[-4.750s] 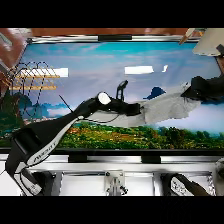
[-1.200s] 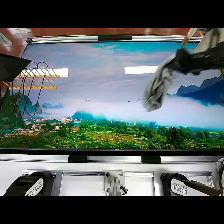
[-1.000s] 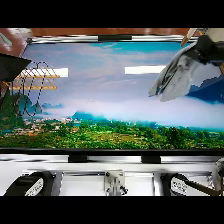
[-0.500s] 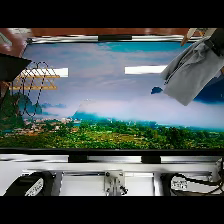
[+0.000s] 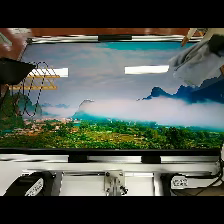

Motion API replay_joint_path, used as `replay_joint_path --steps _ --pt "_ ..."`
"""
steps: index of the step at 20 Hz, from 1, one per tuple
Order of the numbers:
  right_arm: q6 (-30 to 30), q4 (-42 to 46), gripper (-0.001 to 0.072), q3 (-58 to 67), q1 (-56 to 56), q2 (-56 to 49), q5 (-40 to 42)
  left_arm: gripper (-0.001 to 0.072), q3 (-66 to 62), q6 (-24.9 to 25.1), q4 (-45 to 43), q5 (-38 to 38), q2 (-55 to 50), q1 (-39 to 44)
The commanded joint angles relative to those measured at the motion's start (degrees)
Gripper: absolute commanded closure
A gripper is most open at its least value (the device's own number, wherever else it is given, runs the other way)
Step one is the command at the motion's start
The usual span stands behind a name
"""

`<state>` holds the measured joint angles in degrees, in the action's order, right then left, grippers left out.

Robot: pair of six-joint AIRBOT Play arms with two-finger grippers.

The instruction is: Fold the shirts.

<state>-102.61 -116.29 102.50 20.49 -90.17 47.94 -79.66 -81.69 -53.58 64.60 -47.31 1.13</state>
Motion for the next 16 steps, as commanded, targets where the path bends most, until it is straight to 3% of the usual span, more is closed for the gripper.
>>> replay_joint_path --steps 1,6,11,16 --pt "1.0 15.1 0.0653 0.0 0.0 -3.0 21.6 0.0679 1.1 -0.1 0.0 0.0 0.0 0.0" --pt "4.5 28.6 0.0653 0.0 0.1 -1.3 40.3 0.0678 1.1 0.0 0.0 0.0 0.0 0.0" --pt "10.7 29.5 0.0653 -3.8 0.9 -1.3 53.8 0.0678 1.1 0.2 0.0 0.0 0.0 0.0" --pt "15.8 29.4 0.0653 -21.9 1.9 4.1 56.9 0.0678 1.1 0.2 0.0 0.0 0.0 0.0"
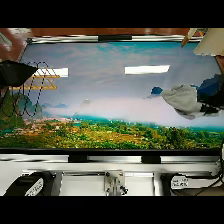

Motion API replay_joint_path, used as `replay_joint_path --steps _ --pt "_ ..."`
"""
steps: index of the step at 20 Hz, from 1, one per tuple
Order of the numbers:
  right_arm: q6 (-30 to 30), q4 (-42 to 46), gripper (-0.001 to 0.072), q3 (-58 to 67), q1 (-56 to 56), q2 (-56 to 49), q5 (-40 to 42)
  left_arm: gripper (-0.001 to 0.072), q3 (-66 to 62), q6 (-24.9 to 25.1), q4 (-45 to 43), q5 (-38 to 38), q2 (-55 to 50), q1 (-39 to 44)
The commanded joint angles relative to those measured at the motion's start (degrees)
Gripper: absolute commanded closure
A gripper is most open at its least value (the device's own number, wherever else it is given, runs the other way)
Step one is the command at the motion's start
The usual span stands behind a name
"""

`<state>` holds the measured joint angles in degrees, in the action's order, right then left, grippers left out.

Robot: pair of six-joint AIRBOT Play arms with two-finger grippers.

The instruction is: Fold the shirts.

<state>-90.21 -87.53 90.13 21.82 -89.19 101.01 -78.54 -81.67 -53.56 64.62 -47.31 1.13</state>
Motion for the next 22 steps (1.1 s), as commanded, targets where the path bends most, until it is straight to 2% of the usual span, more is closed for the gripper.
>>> replay_joint_path --steps 1,7,14,15,17,18,20,21,22 --pt "4.1 0.9 0.0653 -14.9 1.2 5.4 3.6 0.0679 0.0 0.2 0.0 0.0 0.0 0.0" --pt "9.1 -0.2 0.0653 -40.2 3.9 18.5 -8.3 0.0678 0.0 0.2 0.0 0.0 0.0 0.0" --pt "11.1 1.3 0.0637 -48.7 3.9 20.0 -8.4 0.0678 0.0 0.2 0.0 0.0 0.0 0.0" --pt "11.1 2.8 0.0568 -48.8 3.9 20.0 -7.5 0.0678 0.0 0.2 0.0 0.0 0.0 0.0" --pt "8.4 5.8 0.0241 -48.8 3.9 20.0 -4.0 0.0678 0.0 0.2 0.0 0.0 0.0 0.0" --pt "5.8 7.6 0.0206 -48.7 3.9 20.0 -1.3 0.0679 0.0 0.2 0.0 0.0 0.0 0.0" --pt "2.3 16.2 0.0206 -47.0 3.9 20.0 4.1 0.0679 0.0 1.7 0.0 0.0 0.0 0.0" --pt "1.8 19.5 0.0206 -44.2 3.9 20.1 4.2 0.0679 0.0 1.7 -0.1 0.0 -0.2 0.0" --pt "1.3 19.0 0.0207 -40.2 3.9 20.3 3.3 0.0679 0.1 1.7 -0.9 0.0 -0.6 0.0"
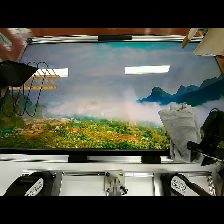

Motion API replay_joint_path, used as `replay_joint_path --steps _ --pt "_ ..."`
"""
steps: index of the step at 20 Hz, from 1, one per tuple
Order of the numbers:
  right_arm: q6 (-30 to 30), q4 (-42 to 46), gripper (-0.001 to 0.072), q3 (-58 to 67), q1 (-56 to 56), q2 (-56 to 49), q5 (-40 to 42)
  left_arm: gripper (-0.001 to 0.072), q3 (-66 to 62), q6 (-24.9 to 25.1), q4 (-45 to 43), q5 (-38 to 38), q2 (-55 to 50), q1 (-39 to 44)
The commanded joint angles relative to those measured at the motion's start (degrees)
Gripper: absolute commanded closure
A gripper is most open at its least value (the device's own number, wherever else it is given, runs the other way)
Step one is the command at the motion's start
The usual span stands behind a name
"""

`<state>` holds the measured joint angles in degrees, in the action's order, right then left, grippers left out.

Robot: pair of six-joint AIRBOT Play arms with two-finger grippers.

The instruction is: Fold the shirts.

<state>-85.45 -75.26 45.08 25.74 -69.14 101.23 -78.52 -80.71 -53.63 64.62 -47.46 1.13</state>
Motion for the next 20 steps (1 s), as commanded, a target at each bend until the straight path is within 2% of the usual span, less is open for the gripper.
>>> replay_joint_path --steps 1,2,3,4,6,7,8,9,10,11,12,14,20 --pt "-4.1 3.2 0.0207 10.3 -0.3 0.2 1.0 0.068 0.0 0.7 -1.8 0.3 -1.2 0.1" --pt "-3.8 -0.5 0.0206 16.2 -0.9 0.2 -3.0 0.068 0.0 0.7 -3.6 0.6 -2.3 0.3" --pt "-1.2 -5.5 0.0207 22.5 -2.1 0.2 -9.4 0.068 0.0 0.4 -6.0 0.7 -3.9 1.2" --pt "0.8 -11.9 0.0207 28.2 -4.1 0.2 -17.6 0.0681 0.0 0.4 -9.4 0.9 -6.1 2.6" --pt "2.5 -21.9 0.0207 35.0 -10.6 0.2 -34.3 0.0681 -0.5 -3.3 -18.5 3.8 -11.6 6.7" --pt "2.8 -23.3 0.0207 36.3 -14.9 0.1 -39.5 0.068 -1.0 -5.5 -23.9 6.5 -14.5 9.1" --pt "3.1 -22.3 0.0206 36.5 -19.5 -0.3 -41.4 0.068 -1.5 -8.7 -29.8 9.5 -17.8 11.7" --pt "6.0 -20.8 0.014 36.5 -23.6 -1.9 -38.5 0.0665 -1.8 -11.4 -34.5 11.9 -20.5 13.8" --pt "7.7 -21.0 0.0047 36.5 -26.2 -4.3 -32.9 0.0441 -1.8 -13.6 -37.9 13.7 -22.9 15.7" --pt "7.0 -22.9 0.0048 36.5 -27.8 -6.7 -27.2 0.0049 -1.8 -14.9 -39.5 15.0 -24.9 16.9" --pt "4.7 -24.3 0.0048 36.5 -28.9 -8.9 -22.5 -0.0009 -1.8 -15.1 -39.9 15.6 -26.2 17.6" --pt "1.6 -24.9 0.0048 36.5 -31.0 -10.8 -18.0 -0.0008 -1.8 -15.0 -40.0 15.3 -27.7 17.9" --pt "1.6 -24.6 0.0048 36.5 -32.3 -10.9 -17.8 -0.0009 -1.8 -15.0 -40.0 15.4 -28.1 17.8"
